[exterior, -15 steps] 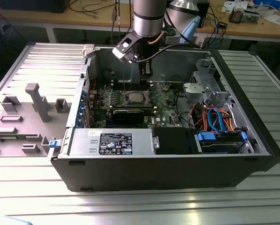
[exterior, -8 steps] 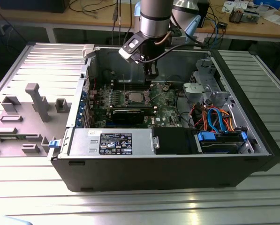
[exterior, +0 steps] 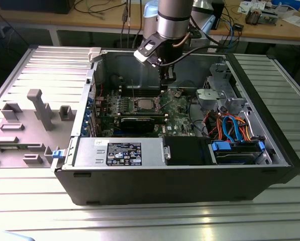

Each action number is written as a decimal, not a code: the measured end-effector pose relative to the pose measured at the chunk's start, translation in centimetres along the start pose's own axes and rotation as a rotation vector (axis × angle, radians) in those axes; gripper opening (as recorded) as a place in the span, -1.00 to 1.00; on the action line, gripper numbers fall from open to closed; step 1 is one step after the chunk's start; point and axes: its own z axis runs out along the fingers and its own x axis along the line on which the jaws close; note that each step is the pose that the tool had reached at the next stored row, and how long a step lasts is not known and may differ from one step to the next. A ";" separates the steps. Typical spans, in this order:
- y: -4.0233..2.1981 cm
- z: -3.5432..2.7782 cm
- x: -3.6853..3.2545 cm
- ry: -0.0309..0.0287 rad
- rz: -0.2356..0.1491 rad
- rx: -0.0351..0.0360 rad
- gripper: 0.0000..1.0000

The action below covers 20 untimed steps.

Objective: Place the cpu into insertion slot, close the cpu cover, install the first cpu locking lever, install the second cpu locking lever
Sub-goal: 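Close the cpu cover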

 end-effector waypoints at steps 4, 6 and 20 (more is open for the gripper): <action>1.64 0.02 -0.15 0.0013 0.000 0.0105 -0.79; 1.82 0.01 -0.17 0.0012 0.000 0.0120 -0.79; 1.91 0.01 -0.18 0.0013 0.000 0.0120 -0.79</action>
